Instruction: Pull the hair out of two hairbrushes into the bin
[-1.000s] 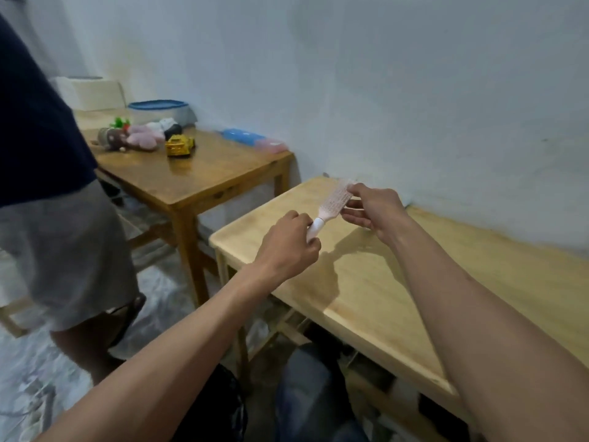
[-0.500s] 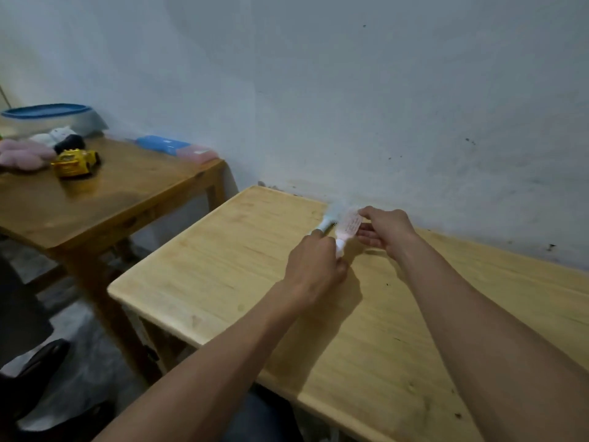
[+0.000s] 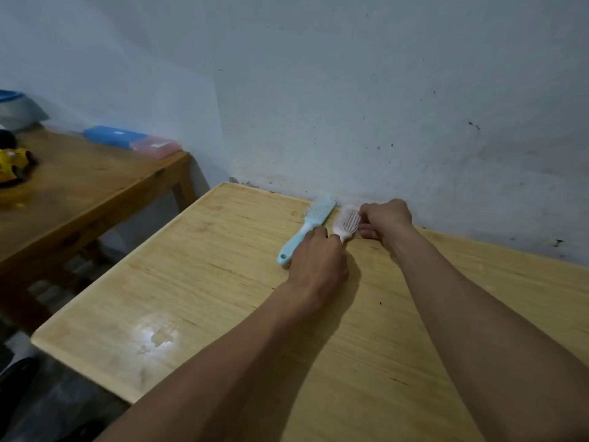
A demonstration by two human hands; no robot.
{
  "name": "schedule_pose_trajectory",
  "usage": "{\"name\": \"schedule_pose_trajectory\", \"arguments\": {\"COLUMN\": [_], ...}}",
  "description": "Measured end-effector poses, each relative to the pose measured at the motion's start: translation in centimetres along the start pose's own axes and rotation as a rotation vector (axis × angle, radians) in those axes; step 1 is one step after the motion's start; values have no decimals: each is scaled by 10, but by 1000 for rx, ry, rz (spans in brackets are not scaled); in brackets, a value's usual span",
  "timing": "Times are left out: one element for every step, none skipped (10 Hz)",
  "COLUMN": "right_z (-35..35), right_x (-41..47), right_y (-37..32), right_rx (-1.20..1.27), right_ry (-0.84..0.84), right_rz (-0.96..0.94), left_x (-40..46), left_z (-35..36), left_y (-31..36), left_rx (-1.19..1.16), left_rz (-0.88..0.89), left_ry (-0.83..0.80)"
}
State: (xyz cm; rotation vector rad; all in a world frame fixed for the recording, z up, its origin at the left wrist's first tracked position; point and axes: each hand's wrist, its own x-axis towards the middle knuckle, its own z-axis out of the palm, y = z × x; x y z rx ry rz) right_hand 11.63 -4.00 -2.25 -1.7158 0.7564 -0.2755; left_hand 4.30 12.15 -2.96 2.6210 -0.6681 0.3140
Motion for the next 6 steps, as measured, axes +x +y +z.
{"name": "schedule_pose_trajectory", "arguments": {"right_z": [1, 3, 4, 5, 4, -2], "right_x": [7, 13, 13, 14, 9, 4], "right_y": [-1, -1, 0, 0, 0, -2], "right_rx": [-2, -21, -39, -23, -16, 2], "right_ry": [25, 48, 64, 64, 33, 11], "right_rz": [5, 5, 5, 7, 16, 18], "left_x": [9, 15, 16, 15, 13, 6], "left_z": [7, 12, 12, 13, 9, 2], "left_y": [-4, -7, -7, -9, -7, -4], "left_rx": [-3, -34, -79, -102, -126, -132], "left_rz": [-9, 3, 16, 30, 22, 28], "left_ry": [3, -1, 5, 21, 11, 63]}}
